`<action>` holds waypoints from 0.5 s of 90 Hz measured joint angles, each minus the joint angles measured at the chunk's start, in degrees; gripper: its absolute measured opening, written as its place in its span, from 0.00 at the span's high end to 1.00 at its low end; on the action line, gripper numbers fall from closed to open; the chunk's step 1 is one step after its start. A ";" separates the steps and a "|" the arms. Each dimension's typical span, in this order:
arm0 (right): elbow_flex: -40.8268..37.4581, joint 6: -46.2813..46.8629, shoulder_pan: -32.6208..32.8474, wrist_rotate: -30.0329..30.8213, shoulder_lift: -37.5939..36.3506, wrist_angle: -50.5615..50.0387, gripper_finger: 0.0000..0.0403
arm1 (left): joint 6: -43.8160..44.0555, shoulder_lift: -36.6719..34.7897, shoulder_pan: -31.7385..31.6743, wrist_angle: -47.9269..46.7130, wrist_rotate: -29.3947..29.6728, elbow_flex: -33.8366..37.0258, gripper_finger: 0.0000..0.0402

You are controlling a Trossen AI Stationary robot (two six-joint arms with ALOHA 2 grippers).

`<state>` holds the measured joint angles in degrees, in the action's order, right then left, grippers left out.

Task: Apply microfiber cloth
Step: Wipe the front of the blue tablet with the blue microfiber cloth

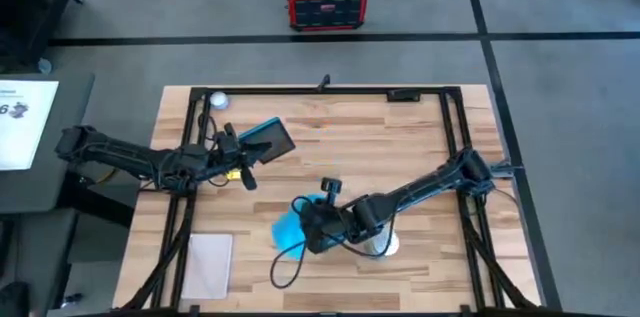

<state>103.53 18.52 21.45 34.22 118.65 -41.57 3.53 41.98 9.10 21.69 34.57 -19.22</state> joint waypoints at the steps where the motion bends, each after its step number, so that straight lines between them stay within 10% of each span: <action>1: -0.38 0.04 -0.06 -0.38 0.00 0.32 1.00 | 0.00 0.00 0.00 -0.14 0.00 0.00 1.00; 45: -16.19 5.18 -1.70 -11.36 0.00 16.21 1.00 | 0.50 0.02 -0.02 -1.78 0.02 0.00 1.00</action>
<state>87.35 23.70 19.76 22.86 118.65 -25.35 4.03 42.00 9.08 19.91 34.59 -19.22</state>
